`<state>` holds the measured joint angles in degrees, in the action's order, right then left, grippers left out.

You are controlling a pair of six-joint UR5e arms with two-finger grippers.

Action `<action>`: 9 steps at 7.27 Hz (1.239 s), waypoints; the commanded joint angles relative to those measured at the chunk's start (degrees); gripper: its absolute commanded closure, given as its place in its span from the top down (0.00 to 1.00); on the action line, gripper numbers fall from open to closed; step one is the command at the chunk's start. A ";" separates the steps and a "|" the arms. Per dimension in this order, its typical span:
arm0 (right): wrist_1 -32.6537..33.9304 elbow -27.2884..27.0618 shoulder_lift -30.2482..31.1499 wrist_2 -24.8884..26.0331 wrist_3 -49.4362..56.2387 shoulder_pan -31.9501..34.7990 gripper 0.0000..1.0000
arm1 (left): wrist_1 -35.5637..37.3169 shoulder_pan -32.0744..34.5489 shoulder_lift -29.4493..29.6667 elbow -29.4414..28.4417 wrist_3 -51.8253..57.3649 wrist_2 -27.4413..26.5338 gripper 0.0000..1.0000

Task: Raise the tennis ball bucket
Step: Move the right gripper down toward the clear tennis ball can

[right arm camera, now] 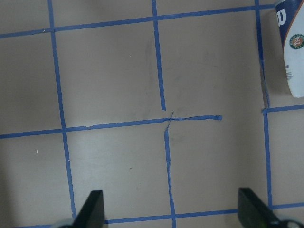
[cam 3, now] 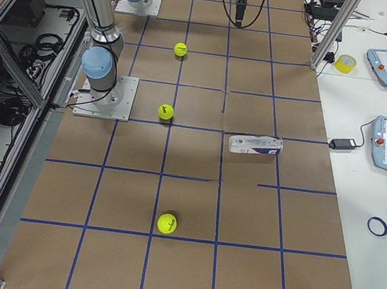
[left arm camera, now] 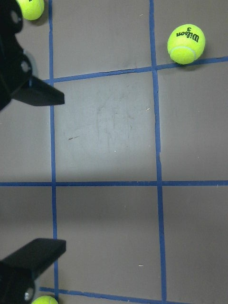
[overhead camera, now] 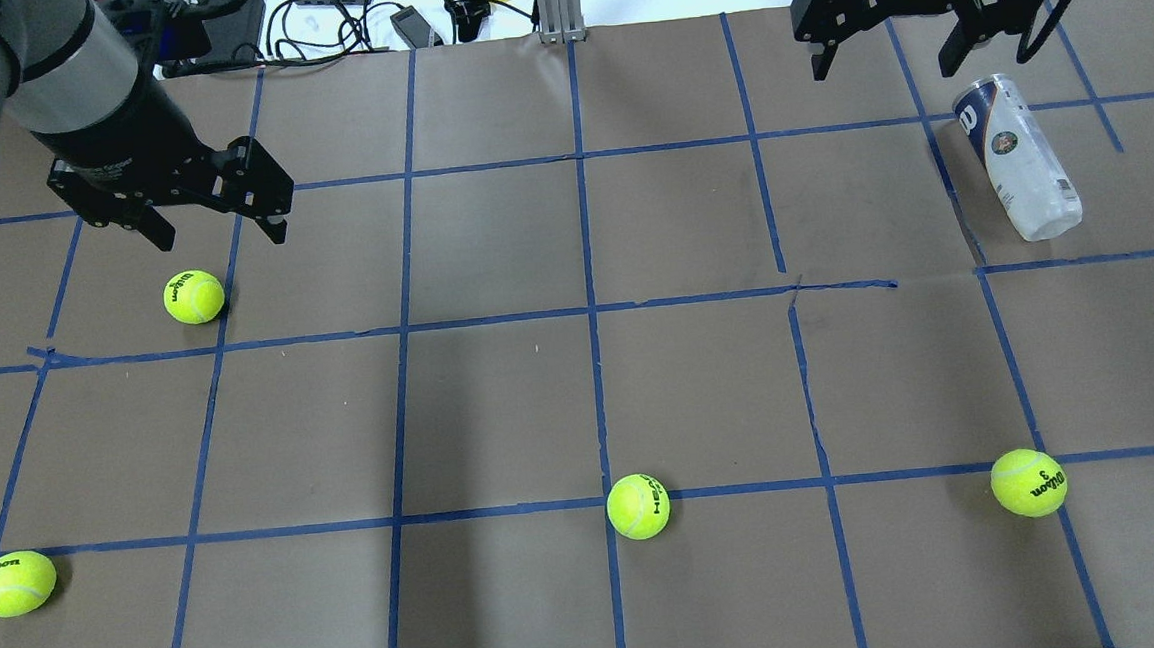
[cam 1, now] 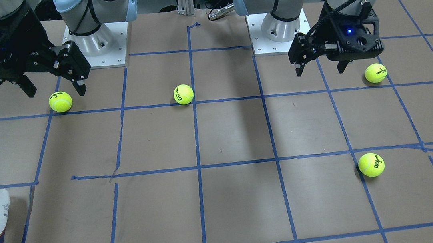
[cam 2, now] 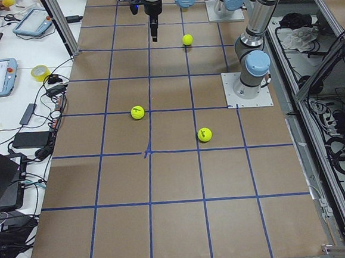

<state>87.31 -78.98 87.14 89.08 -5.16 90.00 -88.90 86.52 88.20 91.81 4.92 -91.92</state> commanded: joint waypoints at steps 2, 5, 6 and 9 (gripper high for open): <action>0.93 -0.38 -0.65 0.14 -0.20 -0.87 1.00 | 0.13 -0.04 -0.05 -0.06 0.01 0.43 1.00; 12.49 -0.03 -5.01 3.38 5.32 -4.98 1.00 | -1.96 -0.04 -1.27 -1.02 -0.08 0.69 1.00; 15.15 1.36 -9.92 2.86 5.42 -9.96 1.00 | -2.32 -0.04 -1.45 -1.02 -0.08 0.60 1.00; 26.41 8.37 -28.98 2.15 14.98 -17.47 0.99 | -2.24 -0.12 -1.45 -0.24 -0.08 0.07 1.00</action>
<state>110.66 -74.31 66.07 91.45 6.22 74.85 -91.18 86.45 86.78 91.20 4.83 -91.73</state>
